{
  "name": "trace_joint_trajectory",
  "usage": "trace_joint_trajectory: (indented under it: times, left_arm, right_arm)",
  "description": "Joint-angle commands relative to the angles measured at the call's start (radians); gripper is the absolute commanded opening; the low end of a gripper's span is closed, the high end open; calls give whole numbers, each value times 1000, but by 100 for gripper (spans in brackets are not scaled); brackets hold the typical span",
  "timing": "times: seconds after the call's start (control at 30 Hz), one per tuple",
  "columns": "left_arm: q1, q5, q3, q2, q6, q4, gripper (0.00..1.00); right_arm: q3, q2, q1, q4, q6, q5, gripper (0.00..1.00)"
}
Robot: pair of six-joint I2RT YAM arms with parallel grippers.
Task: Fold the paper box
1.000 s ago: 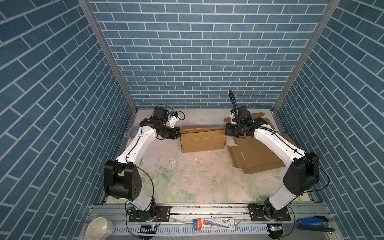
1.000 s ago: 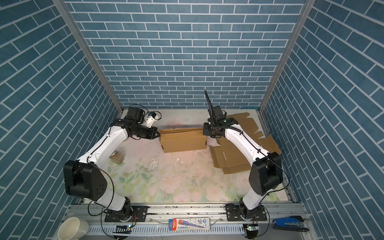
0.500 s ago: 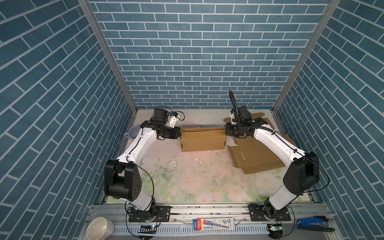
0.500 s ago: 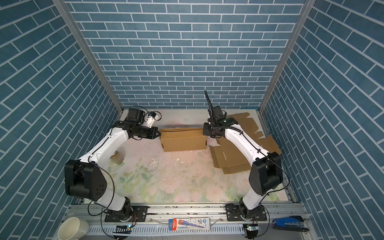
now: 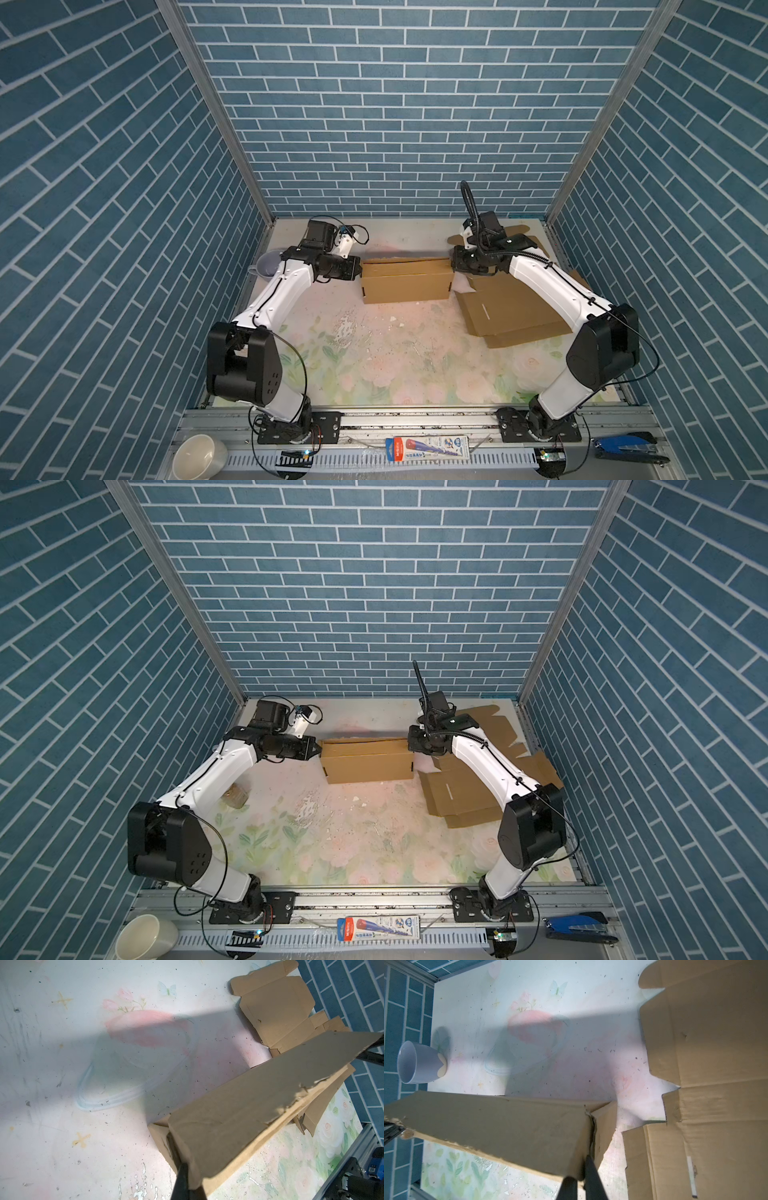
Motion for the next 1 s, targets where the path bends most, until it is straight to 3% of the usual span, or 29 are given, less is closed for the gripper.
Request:
trace_joint_trajectory:
  times: [0.0,0.1,0.2,0.37,0.57,0.8,0.97]
  left_arm:
    - [-8,-29,-41,25,-3,-109,0]
    - [-10,-27,-34,25,-5,-108,0]
    - [-14,-28,-34,23,-4,-109,0]
    - [-23,-35,-34,25,-3,-110,0]
    - [-30,-53,-27,33,5,-122,0]
    - [-36,-69,-30,34,13,-132,0]
    - [-37,-69,-27,33,15,-134,0]
  right_arm:
    - [15,-17,-17,-47,7,-102,24]
    - [28,-31,-39,-58,-31,-146,38]
    - [66,-54,-62,-118,-124,-115,48]
    - [89,-111,-46,-155,-408,0,65]
    - [46,-145,125,-48,-871,243,81]
    - [61,-56,273,54,-1249,297,87]
    - [82,18,307,90,-1355,290,88]
